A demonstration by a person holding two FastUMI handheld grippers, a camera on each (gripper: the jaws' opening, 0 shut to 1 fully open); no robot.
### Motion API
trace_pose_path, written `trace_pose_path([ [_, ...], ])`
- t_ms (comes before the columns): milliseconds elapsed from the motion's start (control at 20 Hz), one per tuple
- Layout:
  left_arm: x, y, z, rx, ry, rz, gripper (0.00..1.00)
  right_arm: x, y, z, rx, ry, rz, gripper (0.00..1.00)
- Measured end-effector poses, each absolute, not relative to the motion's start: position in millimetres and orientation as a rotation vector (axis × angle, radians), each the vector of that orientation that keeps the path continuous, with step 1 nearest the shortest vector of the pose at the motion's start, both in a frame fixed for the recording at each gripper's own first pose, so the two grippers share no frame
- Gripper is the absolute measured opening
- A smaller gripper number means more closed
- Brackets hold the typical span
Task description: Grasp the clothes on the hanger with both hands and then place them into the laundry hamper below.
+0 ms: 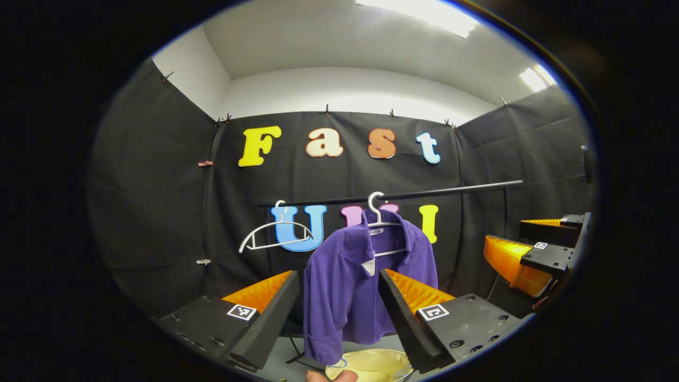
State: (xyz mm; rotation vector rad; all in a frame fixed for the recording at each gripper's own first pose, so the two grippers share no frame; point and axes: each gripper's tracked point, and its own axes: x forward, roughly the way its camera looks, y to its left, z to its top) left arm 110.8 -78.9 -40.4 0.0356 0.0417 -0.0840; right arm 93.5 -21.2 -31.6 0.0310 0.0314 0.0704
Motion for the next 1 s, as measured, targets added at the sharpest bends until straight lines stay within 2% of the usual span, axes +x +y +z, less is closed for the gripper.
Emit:
trace_pose_path([
  [50, 124.8, -86.9, -45.6, 0.038, 0.046, -0.089, 0.94, 107.8, -21.9, -36.5, 0.032, 0.034, 0.073, 0.97],
  [250, 184.8, -115.1, -68.1, 0.022, 0.059, -0.096, 0.95, 159.8, -30.8, -59.5, 0.04, 0.055, 0.081, 0.97],
  [600, 291.6, -127.7, -123.4, 0.052, 0.076, -0.021, 0.94, 223.5, -36.2, -94.0, 0.007, 0.054, 0.102, 0.97],
  [650, 304.7, -127.3, -132.9, 0.058, 0.087, -0.005, 0.92, 230.6, -35.8, -99.8, 0.009, 0.059, 0.107, 0.97],
  [700, 316.3, -125.9, -141.4, 0.062, 0.094, 0.013, 0.94, 237.0, -34.9, -104.9, 0.011, 0.065, 0.114, 0.98],
  [750, 326.9, -125.4, -146.7, 0.066, 0.097, 0.029, 0.92, 243.2, -33.3, -110.5, 0.012, 0.072, 0.121, 0.98],
  [850, 345.6, -121.4, -154.3, 0.085, 0.089, 0.068, 0.92, 255.9, -28.7, -119.2, 0.015, 0.078, 0.14, 0.98],
  [950, 359.4, -114.3, -160.1, 0.108, 0.088, 0.108, 0.86, 259.1, -23.0, -127.0, 0.021, 0.08, 0.162, 0.98],
  [1000, 363.8, -112.7, -160.6, 0.108, 0.084, 0.118, 0.78, 264.9, -18.6, -130.5, 0.026, 0.082, 0.173, 0.98],
])
